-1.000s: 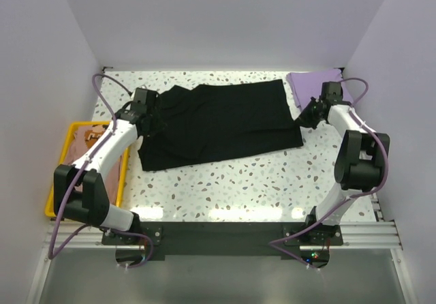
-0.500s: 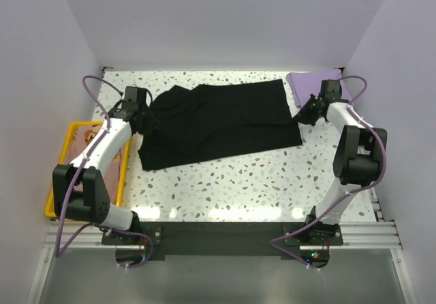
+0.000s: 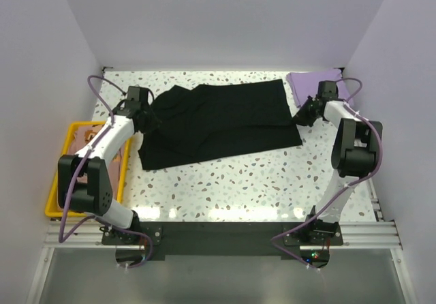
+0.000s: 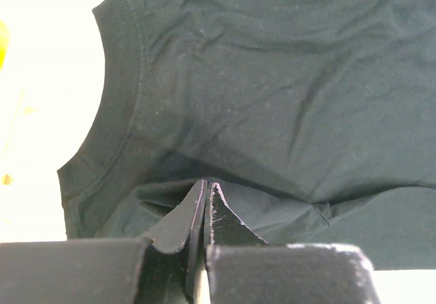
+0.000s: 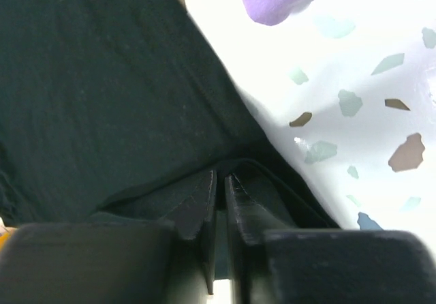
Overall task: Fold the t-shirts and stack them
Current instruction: Fold the tshirt
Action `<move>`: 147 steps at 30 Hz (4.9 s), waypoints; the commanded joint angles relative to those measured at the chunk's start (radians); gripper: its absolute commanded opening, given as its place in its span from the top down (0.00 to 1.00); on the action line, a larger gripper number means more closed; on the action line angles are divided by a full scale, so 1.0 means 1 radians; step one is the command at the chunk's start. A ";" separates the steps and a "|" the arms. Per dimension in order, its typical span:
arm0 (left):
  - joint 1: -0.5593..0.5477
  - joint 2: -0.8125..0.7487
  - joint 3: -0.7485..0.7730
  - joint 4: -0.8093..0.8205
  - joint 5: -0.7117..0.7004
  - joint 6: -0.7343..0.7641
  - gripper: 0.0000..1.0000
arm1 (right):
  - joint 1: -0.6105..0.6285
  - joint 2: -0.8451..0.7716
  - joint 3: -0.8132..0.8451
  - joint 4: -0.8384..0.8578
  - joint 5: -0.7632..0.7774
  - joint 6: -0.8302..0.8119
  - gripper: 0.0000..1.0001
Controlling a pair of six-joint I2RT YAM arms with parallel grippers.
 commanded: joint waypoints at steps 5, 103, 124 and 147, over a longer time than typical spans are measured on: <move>0.036 0.042 0.026 0.086 0.037 0.028 0.54 | -0.003 -0.012 0.067 0.013 -0.014 -0.018 0.49; 0.022 0.070 -0.226 0.244 0.245 0.005 0.83 | 0.752 0.387 0.177 0.790 -0.023 0.723 0.92; 0.014 0.242 -0.056 0.281 0.256 -0.061 0.78 | 0.748 0.304 0.105 0.811 -0.035 0.651 0.62; 0.016 0.435 0.193 0.261 0.212 -0.100 0.73 | 0.810 0.092 0.035 0.492 0.135 0.262 0.60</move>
